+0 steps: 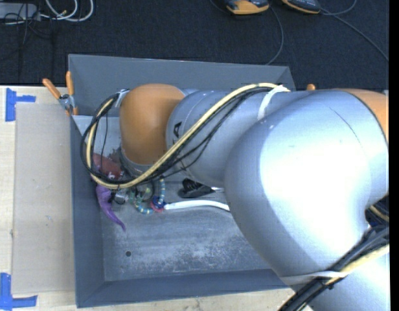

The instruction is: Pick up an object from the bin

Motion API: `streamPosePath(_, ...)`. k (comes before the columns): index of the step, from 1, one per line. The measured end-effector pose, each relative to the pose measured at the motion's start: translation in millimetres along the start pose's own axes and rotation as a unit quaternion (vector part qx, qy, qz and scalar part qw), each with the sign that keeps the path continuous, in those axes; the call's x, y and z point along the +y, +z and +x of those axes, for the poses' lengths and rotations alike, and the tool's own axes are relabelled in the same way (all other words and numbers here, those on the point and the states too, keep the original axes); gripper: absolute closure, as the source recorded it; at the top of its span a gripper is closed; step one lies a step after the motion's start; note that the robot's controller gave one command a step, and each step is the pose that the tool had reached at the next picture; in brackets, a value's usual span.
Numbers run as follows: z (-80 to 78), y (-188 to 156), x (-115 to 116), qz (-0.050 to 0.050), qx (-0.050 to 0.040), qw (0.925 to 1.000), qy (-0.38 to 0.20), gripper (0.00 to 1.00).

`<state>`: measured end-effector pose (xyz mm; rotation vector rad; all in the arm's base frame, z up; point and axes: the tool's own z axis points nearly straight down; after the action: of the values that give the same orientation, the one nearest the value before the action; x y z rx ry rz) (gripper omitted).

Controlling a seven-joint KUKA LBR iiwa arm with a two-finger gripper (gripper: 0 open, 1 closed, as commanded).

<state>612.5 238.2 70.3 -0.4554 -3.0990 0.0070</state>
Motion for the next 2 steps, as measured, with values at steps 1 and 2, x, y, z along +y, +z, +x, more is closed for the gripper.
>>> streamPosePath(1, 2.9, 1.4, 0.0, 0.002, 0.0056, 1.0000, 0.000, 0.00)
streamPosePath(2, 2.8, 1.4, -0.1, 0.002, 0.0056, 1.0000, 0.000, 0.00)
